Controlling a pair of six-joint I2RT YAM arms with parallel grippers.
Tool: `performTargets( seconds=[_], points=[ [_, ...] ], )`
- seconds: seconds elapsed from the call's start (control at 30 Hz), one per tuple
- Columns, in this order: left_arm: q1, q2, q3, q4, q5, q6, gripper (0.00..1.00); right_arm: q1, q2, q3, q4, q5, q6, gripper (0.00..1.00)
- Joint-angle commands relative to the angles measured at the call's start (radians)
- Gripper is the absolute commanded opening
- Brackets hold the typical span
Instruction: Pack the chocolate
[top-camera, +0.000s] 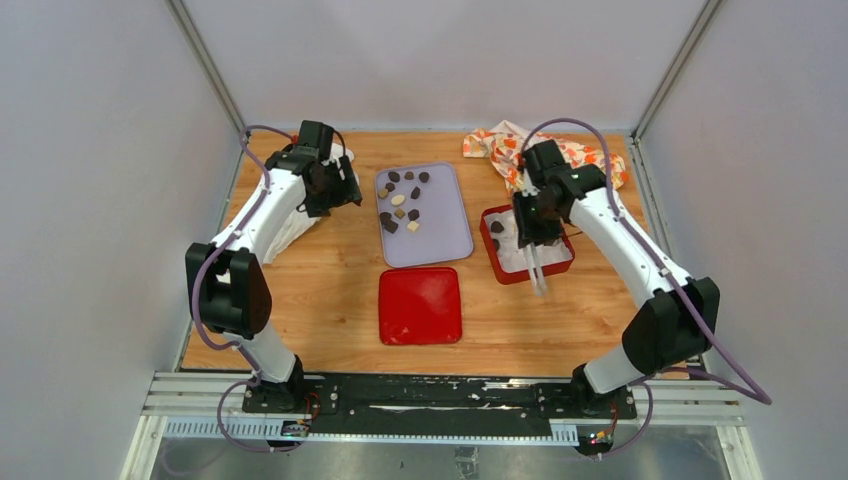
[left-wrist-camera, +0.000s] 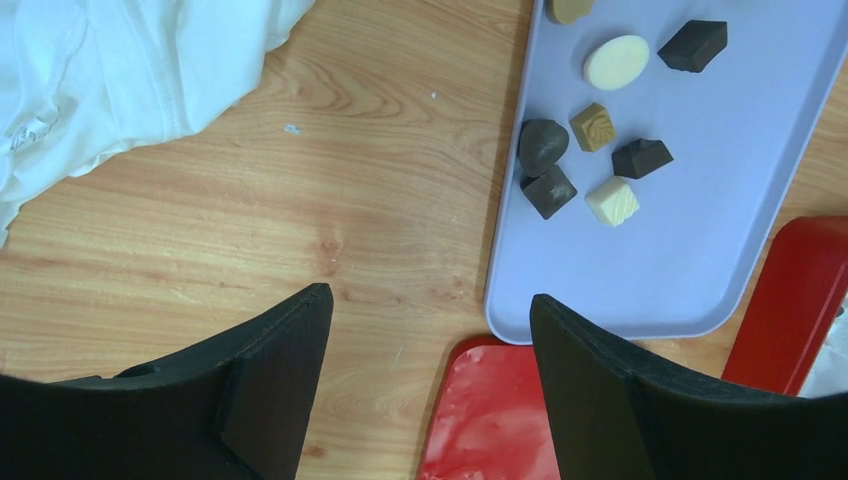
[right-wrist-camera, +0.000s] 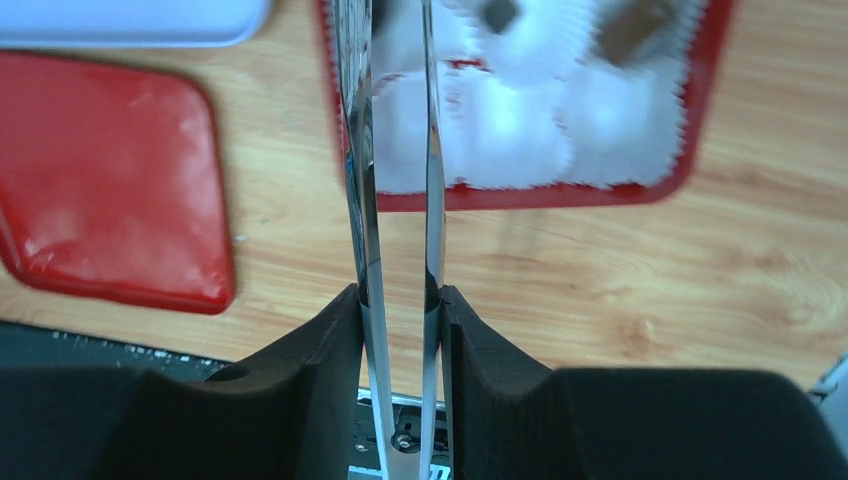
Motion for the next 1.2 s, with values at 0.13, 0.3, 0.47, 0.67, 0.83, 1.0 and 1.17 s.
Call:
performTargets(
  seconds=[0.13,0.3,0.47,0.67,0.83,1.0,1.17],
  points=[
    [0.010,-0.011,0.025,-0.004,-0.004,0.005,0.77,0.290,0.169,0.194,-0.051,-0.051,-0.032,0.07],
    [0.010,-0.060,0.002,-0.004,-0.059,0.006,0.77,0.399,0.360,0.356,-0.148,-0.084,-0.046,0.13],
    [0.017,-0.075,0.001,-0.006,-0.075,0.025,0.77,0.436,0.550,0.504,-0.252,-0.051,-0.047,0.25],
    [0.025,-0.104,-0.035,-0.004,-0.097,0.017,0.77,0.436,0.637,0.565,-0.276,-0.004,-0.041,0.33],
    [0.037,-0.103,-0.048,-0.005,-0.084,0.031,0.77,0.441,0.687,0.592,-0.252,-0.001,-0.053,0.37],
    [0.043,-0.103,-0.052,-0.004,-0.076,0.033,0.77,0.443,0.745,0.643,-0.245,-0.006,-0.064,0.38],
    [0.044,-0.102,-0.060,-0.005,-0.068,0.029,0.77,0.443,0.804,0.699,-0.242,0.018,-0.072,0.39]
  ],
)
